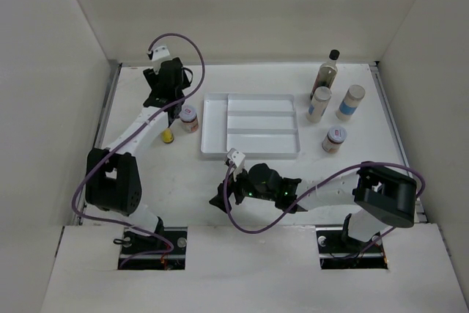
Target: Organize the condiment bottles
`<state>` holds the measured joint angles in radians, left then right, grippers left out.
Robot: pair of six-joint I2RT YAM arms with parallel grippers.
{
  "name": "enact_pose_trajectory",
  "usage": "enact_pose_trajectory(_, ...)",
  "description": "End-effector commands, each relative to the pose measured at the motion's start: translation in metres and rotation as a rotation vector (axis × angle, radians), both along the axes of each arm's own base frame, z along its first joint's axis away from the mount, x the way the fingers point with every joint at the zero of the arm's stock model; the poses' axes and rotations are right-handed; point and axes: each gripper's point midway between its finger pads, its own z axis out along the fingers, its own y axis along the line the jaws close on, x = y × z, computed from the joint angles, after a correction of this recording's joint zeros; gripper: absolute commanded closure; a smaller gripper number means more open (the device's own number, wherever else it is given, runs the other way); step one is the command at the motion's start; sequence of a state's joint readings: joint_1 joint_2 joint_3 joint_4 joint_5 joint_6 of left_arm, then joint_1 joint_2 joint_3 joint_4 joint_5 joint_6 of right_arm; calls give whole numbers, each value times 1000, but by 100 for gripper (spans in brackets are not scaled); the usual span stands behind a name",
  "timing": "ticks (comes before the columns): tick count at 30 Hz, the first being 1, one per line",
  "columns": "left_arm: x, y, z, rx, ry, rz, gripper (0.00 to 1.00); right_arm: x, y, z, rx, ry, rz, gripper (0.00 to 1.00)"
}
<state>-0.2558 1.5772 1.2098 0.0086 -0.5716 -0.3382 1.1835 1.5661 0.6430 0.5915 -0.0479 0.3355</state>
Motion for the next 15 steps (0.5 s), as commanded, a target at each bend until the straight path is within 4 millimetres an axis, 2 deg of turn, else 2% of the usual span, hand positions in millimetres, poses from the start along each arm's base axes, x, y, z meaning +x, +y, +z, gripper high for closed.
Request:
enact_pose_trajectory(1,13,6,31,3,-76,16,40,7,10,24,70,-43,-9,0)
enact_pose_trajectory(4,17,11,25,9,-64,37,42,6,10,25,76,-42,-9,0)
enact_pose_trajectory(9,24,12,9,15,-22,42,45,7,9,24,73,-41,-10,0)
enact_pose_trajectory(15,32,12,0,14,-5,36,48,7,10,22,66,-35,-11,0)
